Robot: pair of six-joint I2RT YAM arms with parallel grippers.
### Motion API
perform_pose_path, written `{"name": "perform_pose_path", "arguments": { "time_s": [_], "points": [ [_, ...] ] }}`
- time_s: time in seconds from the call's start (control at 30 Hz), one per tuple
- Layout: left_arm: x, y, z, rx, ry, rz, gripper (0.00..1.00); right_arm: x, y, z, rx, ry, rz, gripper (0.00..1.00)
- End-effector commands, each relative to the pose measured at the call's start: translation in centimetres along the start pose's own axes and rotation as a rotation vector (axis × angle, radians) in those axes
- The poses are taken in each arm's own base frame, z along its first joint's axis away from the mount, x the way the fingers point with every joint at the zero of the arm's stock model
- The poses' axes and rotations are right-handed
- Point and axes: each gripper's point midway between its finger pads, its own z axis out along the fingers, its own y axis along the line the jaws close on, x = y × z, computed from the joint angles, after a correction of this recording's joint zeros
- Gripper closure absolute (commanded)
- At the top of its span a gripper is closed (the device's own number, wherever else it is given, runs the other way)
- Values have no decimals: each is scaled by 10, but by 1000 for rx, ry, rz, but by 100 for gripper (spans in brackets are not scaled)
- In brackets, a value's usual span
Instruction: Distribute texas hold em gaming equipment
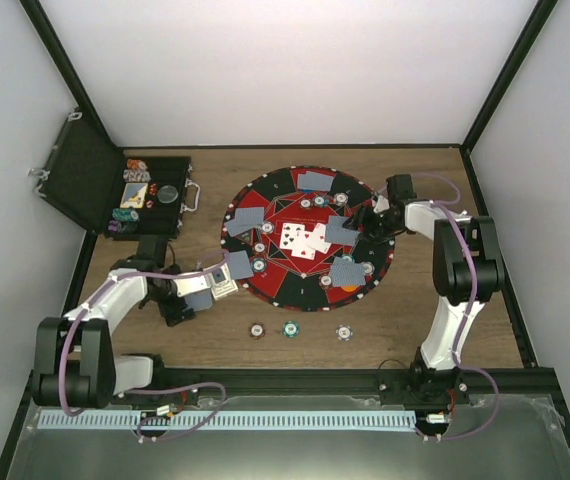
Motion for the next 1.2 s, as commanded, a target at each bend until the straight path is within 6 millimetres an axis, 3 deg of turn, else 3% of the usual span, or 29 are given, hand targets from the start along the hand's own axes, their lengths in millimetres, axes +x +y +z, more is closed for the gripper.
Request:
{"name": "perform_pose_path", "arguments": {
  "time_s": [0.0,0.2,0.23,0.3,0.4,0.5,0.63,0.73,0.93,1.07,1.17],
  "points": [
    [-15,2,-25,-5,-54,30,0,-24,7,-25,70,-80,-37,34],
    [-30,-3,-47,66,-80,9,0,-43,18,-67,157,-215,-86,11],
    [-36,0,-53,68,-96,-1,0,-44,21,-75,161,-243,-97,3],
    [-50,9,-65,54,-145,-23,0,-48,25,-91,182,-304,-116,0],
    [-87,48,-90,-68,-293,-108,0,-52,31,-120,211,-418,-159,0],
    [-116,102,-113,-241,-454,-286,0,-55,33,-153,251,-560,-193,0],
    [-129,153,-133,-391,-670,-532,0,-53,7,-201,405,-798,-140,0],
    [-130,169,-134,-455,-802,-615,0,-50,-5,-222,436,-1000,-201,0],
    [-106,192,-113,-653,-890,-688,0,-27,-47,-222,506,-1157,-206,0],
    [-88,194,-105,-782,-921,-694,0,-24,-67,-219,580,-1185,-190,0],
    [-74,188,-94,-825,-927,-720,0,-19,-68,-221,564,-1243,-229,0]
  ]
}}
